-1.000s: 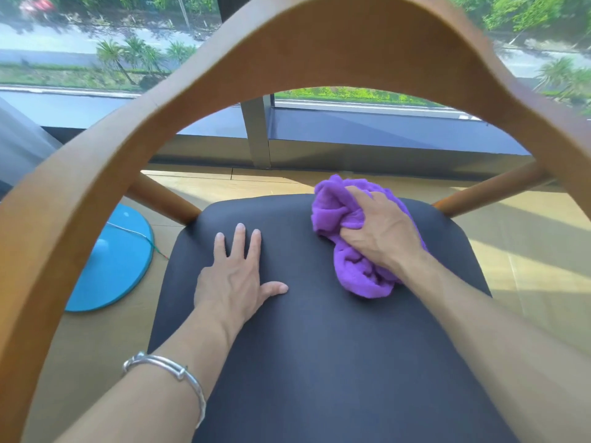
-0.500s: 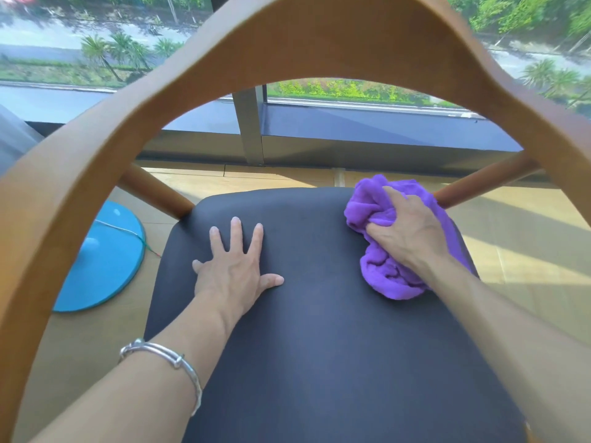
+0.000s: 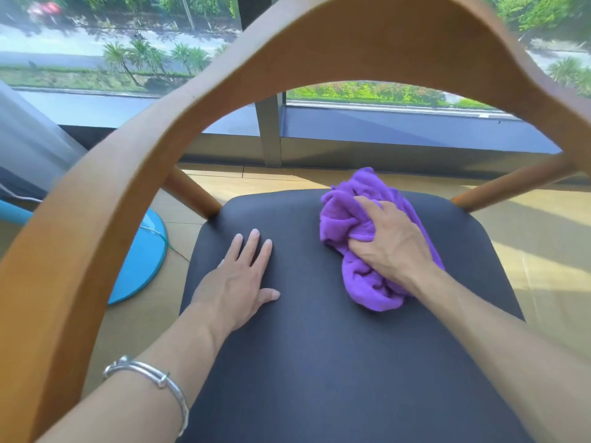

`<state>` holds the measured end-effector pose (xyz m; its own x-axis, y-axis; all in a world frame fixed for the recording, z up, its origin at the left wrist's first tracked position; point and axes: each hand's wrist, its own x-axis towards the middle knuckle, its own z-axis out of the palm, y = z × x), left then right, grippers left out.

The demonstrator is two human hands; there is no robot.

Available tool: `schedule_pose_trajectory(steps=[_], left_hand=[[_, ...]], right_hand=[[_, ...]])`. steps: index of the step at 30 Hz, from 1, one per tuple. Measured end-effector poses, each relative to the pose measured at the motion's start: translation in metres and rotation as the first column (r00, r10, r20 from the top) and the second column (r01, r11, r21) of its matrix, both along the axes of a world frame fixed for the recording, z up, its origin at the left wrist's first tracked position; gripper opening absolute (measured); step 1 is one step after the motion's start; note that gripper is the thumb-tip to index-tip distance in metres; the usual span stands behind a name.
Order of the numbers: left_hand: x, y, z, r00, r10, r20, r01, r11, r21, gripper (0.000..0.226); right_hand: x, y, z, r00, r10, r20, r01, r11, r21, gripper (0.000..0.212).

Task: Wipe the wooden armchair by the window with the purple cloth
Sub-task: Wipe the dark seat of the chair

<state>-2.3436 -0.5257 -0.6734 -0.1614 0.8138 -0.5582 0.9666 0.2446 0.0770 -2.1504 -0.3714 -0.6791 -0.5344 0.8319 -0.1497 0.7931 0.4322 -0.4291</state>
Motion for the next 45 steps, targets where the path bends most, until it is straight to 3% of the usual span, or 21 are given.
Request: schedule_pose_trajectory(steps=[5, 7, 11, 13, 17, 19, 21, 23, 25, 27, 29, 33, 35, 37, 40, 45], left_hand=[[-0.016, -0.026, -0.003, 0.998, 0.059, -0.026, -0.058, 0.998, 0.021, 0.07], [-0.02, -0.029, 0.002, 0.984, 0.175, -0.039, -0.171, 0.982, 0.075, 0.066], [-0.015, -0.017, 0.018, 0.931, 0.364, -0.021, -0.335, 0.875, 0.349, 0.072], [-0.015, -0.012, 0.027, 0.918, 0.396, -0.009, -0.355, 0.833, 0.424, 0.08], [-0.026, -0.017, 0.04, 0.893, 0.446, -0.056, -0.359, 0.783, 0.508, 0.073], [-0.027, -0.02, 0.043, 0.885, 0.465, -0.033, -0.388, 0.774, 0.5, 0.064], [-0.026, -0.021, 0.045, 0.892, 0.452, 0.024, -0.408, 0.779, 0.476, 0.064], [-0.023, -0.019, 0.047, 0.907, 0.42, 0.04, -0.39, 0.798, 0.459, 0.075], [-0.02, -0.017, 0.048, 0.913, 0.407, 0.023, -0.376, 0.818, 0.435, 0.082], [-0.016, -0.015, 0.048, 0.914, 0.405, 0.013, -0.374, 0.83, 0.413, 0.082], [-0.012, -0.013, 0.047, 0.918, 0.397, 0.015, -0.37, 0.842, 0.392, 0.076], [-0.008, -0.013, 0.041, 0.916, 0.401, 0.009, -0.373, 0.846, 0.381, 0.065], [-0.004, -0.015, 0.037, 0.914, 0.405, 0.029, -0.385, 0.843, 0.376, 0.065], [0.002, -0.015, 0.031, 0.918, 0.396, 0.027, -0.38, 0.857, 0.349, 0.066], [0.009, -0.01, 0.02, 0.926, 0.376, 0.044, -0.372, 0.884, 0.284, 0.068], [0.011, -0.004, 0.005, 0.899, 0.421, 0.118, -0.434, 0.892, 0.127, 0.067]], right_hand=[[-0.01, 0.009, 0.0, 0.987, -0.154, -0.038, 0.15, 0.985, -0.082, 0.026], [-0.038, 0.006, -0.005, 0.989, -0.15, -0.016, 0.148, 0.986, -0.071, 0.031], [-0.098, -0.019, -0.003, 1.0, 0.012, -0.022, -0.015, 0.993, -0.116, 0.025], [-0.127, -0.048, -0.002, 0.981, 0.189, -0.037, -0.193, 0.971, -0.141, 0.047], [-0.154, -0.119, 0.014, 0.878, 0.461, -0.126, -0.478, 0.854, -0.204, 0.06], [-0.153, -0.153, 0.014, 0.789, 0.599, -0.136, -0.614, 0.781, -0.115, 0.061], [-0.145, -0.185, 0.004, 0.668, 0.742, -0.046, -0.744, 0.668, -0.02, 0.053], [-0.129, -0.209, -0.013, 0.599, 0.799, -0.049, -0.801, 0.599, -0.01, 0.057], [-0.113, -0.222, -0.023, 0.525, 0.839, -0.145, -0.851, 0.517, -0.093, 0.068], [-0.103, -0.216, -0.023, 0.496, 0.848, -0.186, -0.868, 0.487, -0.093, 0.065], [-0.104, -0.19, -0.016, 0.549, 0.816, -0.18, -0.835, 0.545, -0.076, 0.058], [-0.099, -0.084, 0.0, 0.788, 0.609, -0.093, -0.613, 0.79, -0.019, 0.043], [-0.079, -0.022, -0.002, 0.886, 0.462, -0.026, -0.462, 0.886, 0.031, 0.041], [-0.047, 0.027, -0.007, 0.969, 0.241, -0.058, -0.242, 0.97, 0.0, 0.037], [0.0, 0.06, -0.012, 0.996, 0.028, -0.086, -0.029, 1.0, -0.01, 0.043], [0.004, 0.049, -0.021, 0.998, -0.004, -0.071, 0.003, 1.0, -0.014, 0.033]])
